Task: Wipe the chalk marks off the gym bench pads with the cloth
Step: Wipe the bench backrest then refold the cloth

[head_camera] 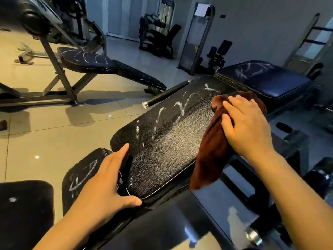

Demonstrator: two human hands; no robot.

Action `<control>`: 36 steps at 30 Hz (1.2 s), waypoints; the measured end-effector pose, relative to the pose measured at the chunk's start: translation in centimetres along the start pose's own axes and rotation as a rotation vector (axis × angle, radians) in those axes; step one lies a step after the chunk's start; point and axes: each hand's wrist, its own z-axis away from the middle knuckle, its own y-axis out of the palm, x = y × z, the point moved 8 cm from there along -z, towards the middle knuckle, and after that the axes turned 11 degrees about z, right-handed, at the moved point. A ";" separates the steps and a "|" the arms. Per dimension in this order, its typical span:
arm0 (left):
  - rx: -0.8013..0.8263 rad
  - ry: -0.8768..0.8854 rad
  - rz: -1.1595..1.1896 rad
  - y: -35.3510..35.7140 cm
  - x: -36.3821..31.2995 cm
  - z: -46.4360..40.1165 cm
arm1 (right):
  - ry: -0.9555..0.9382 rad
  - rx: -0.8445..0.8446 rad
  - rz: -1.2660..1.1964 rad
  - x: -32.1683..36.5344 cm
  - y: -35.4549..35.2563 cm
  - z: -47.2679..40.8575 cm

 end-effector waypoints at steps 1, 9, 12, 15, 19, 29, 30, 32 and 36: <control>-0.003 -0.004 -0.014 -0.1 -0.1 -0.1 | 0.014 0.044 0.035 0.8 0.2 -0.2; 0.005 -0.038 0.105 -0.5 0.2 0.2 | -0.361 0.115 -0.031 20.3 1.2 8.1; 0.008 -0.029 0.135 -1.3 0.4 0.6 | -0.490 0.116 -0.020 22.0 0.9 10.7; 0.044 -0.002 0.053 -1.5 0.4 1.5 | -0.620 0.015 -0.039 20.4 0.8 12.8; 0.005 0.015 0.040 -1.8 0.3 2.1 | -0.403 -0.202 -0.128 14.6 0.3 11.7; 0.023 -0.119 0.125 -0.1 -0.3 2.3 | 0.404 -0.483 -0.526 5.4 1.1 5.8; 0.036 -0.136 0.183 -0.1 -0.5 2.1 | 0.471 -0.491 -0.595 6.3 1.5 6.7; 0.019 -0.152 0.300 0.0 -0.7 1.9 | 0.566 -0.466 -0.739 9.3 2.3 8.8; -0.044 -0.139 0.372 0.8 -1.2 2.0 | 0.608 -0.426 -0.859 14.6 2.9 12.3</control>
